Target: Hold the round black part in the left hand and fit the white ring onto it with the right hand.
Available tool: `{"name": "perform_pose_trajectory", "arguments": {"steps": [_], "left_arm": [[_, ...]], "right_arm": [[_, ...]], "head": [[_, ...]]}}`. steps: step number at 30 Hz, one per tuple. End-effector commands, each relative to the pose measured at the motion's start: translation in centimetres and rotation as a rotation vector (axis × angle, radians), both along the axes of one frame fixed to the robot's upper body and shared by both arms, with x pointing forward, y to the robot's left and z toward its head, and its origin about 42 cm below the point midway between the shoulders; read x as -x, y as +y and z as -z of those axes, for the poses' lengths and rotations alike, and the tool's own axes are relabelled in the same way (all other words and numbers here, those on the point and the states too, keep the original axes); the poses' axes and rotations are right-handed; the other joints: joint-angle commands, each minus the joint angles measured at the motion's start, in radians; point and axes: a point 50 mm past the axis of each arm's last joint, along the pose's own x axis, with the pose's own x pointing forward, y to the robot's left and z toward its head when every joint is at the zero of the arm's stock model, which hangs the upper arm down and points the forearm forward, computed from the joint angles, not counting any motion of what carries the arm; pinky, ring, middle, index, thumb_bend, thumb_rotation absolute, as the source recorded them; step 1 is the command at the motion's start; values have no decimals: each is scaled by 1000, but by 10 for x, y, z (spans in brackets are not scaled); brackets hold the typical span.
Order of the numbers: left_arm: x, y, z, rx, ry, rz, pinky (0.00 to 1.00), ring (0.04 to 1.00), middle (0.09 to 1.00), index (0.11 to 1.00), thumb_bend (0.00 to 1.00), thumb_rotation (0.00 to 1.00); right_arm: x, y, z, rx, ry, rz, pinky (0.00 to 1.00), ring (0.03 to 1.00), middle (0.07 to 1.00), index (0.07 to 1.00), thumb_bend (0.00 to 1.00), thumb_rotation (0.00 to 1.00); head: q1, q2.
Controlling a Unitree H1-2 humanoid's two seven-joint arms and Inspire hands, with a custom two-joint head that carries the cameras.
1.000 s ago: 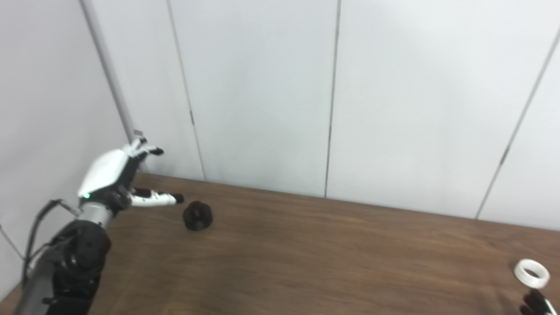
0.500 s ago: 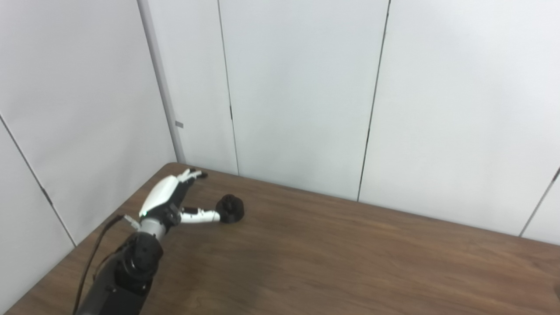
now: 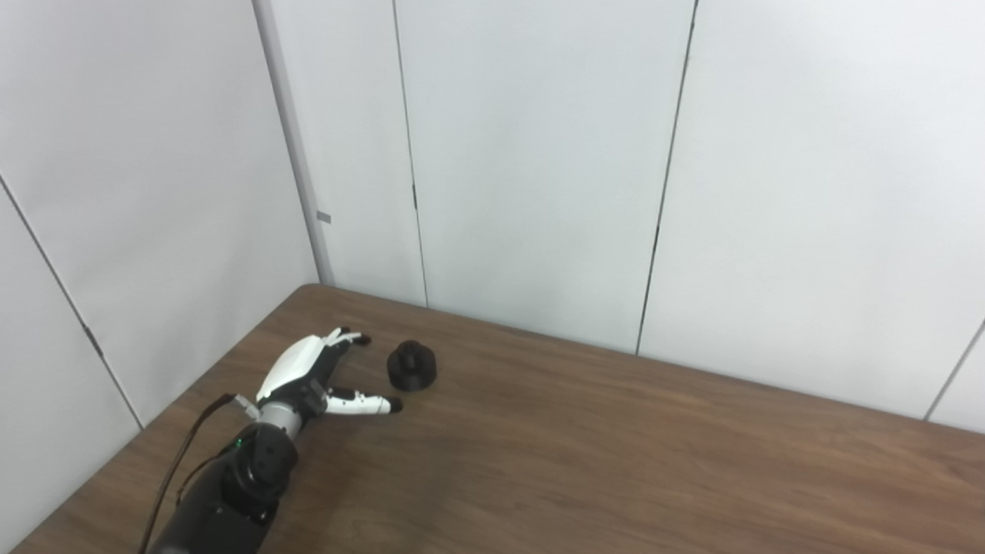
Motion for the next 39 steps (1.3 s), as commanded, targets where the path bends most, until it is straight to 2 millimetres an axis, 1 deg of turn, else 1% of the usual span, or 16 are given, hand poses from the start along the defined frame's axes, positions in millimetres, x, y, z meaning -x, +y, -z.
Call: {"name": "perform_pose_trajectory", "arguments": {"steps": [1, 4, 9, 14, 18, 21, 29, 32, 36, 39], "left_arm": [[-12, 7, -26, -51, -98, 5, 1000, 1000, 1000, 839, 1000, 349], [-12, 5, -20, -47, -99, 2, 1000, 1000, 1000, 831, 1000, 331], [-15, 0, -8, -30, -82, 6, 1000, 1000, 1000, 824, 1000, 316], [-21, -6, 0, -40, -66, 9, 1000, 1000, 1000, 818, 1000, 297], [-25, -9, 5, -36, -42, 12, 1000, 1000, 1000, 830, 1000, 327], [-29, -13, 7, -30, -38, 18, 1000, 1000, 1000, 841, 1000, 325], [-42, -22, 9, -4, -37, 37, 1000, 1000, 1000, 842, 1000, 304], [-47, -24, 9, -10, -21, 41, 1000, 1000, 1000, 849, 1000, 312], [-56, -27, 12, -7, -14, 50, 1000, 1000, 1000, 847, 1000, 314], [-63, -30, 12, -11, -19, 61, 1000, 1000, 1000, 841, 1000, 303]], "right_arm": [[7, -15, -7, 40, 3, 15, 1000, 1000, 973, 890, 354, 1000], [8, -16, -8, 41, 5, 15, 1000, 1000, 979, 894, 339, 1000], [11, -16, -9, 43, 9, 17, 1000, 997, 960, 875, 379, 1000], [15, -16, -11, 41, 13, 18, 956, 967, 941, 858, 391, 1000], [18, -15, -12, 41, 15, 16, 920, 956, 937, 849, 423, 968], [20, -15, -13, 42, 18, 18, 880, 941, 929, 839, 439, 926], [27, -12, -13, 30, 18, 14, 828, 930, 921, 830, 500, 869], [31, -11, -13, 34, 19, 18, 808, 930, 922, 834, 521, 858], [36, -10, -14, 34, 26, 21, 795, 921, 914, 832, 523, 834], [39, -10, -16, 35, 28, 21, 790, 922, 916, 829, 520, 851]], "head": [[-1, 2], [-8, 9], [-16, 15], [-24, 18], [-33, 22], [-41, 25], [-63, 18], [-71, 18], [-76, 22], [-77, 27]]}}
